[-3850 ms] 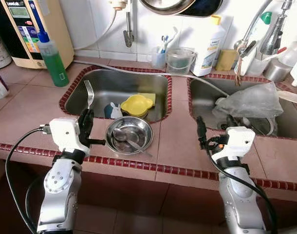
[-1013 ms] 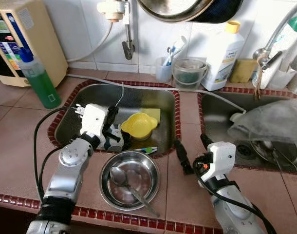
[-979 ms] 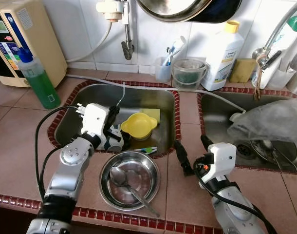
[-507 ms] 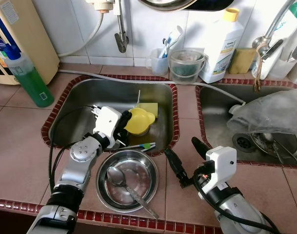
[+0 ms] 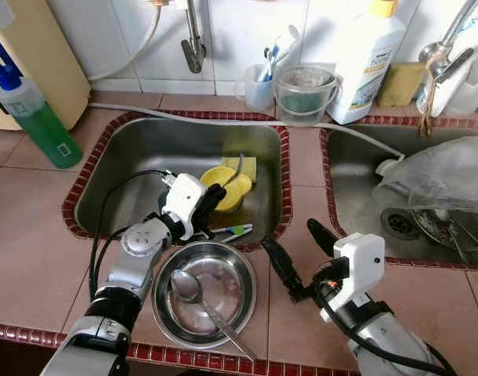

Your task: Kitchen organization

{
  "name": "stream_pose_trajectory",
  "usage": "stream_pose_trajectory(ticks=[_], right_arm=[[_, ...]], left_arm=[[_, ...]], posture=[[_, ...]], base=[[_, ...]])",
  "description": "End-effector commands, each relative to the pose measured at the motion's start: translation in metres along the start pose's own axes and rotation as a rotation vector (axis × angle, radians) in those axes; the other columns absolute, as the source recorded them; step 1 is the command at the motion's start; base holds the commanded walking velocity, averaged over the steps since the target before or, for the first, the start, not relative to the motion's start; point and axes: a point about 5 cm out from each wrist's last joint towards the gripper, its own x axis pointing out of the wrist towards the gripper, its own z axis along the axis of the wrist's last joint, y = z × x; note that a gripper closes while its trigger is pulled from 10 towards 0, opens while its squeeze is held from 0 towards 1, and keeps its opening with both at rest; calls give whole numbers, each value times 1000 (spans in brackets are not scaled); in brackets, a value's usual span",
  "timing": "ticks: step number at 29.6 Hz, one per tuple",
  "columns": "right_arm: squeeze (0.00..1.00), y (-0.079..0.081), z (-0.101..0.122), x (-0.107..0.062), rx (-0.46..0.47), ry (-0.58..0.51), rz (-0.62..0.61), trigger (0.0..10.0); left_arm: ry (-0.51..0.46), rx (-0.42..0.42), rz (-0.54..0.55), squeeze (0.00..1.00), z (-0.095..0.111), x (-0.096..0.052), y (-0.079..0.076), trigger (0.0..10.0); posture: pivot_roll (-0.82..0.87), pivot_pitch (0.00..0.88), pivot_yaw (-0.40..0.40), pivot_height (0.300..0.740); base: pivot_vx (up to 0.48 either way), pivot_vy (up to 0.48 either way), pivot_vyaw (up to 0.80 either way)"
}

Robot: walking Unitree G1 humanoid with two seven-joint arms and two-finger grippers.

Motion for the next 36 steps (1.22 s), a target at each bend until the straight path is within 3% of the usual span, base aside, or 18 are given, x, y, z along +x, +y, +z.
stream_pose_trajectory(ticks=[1, 15, 23, 25, 26, 36], right_arm=[[0, 3, 4, -1, 8, -11, 2, 10000], [0, -2, 6, 7, 1, -34, -3, 10000], [0, -10, 9, 25, -59, -105, -33, 10000], [0, -14, 8, 32, -77, -123, -58, 10000], [0, -16, 6, 38, -72, -129, -60, 10000], [0, -33, 1, 72, -108, -196, -66, 10000]], left_arm=[[-2, -17, -15, 1000, 0, 0, 2, 10000], [-32, -31, 11, 1000, 10, 0, 12, 10000], [-82, -51, 146, 1000, 20, -5, 28, 10000], [-93, -67, 185, 953, 20, -8, 31, 10000], [-102, -94, 209, 0, 19, -11, 33, 10000], [-144, -172, 371, 0, 15, -22, 31, 10000]], posture=[[-159, 214, 88, 740], [-133, 208, 86, 740], [-91, 167, 79, 740], [-78, 152, 77, 740], [-70, 141, 76, 740], [9, 76, 27, 740]], base=[[0, 0, 0], [0, 0, 0], [0, 0, 0], [0, 0, 0], [0, 0, 0], [0, 0, 0]])
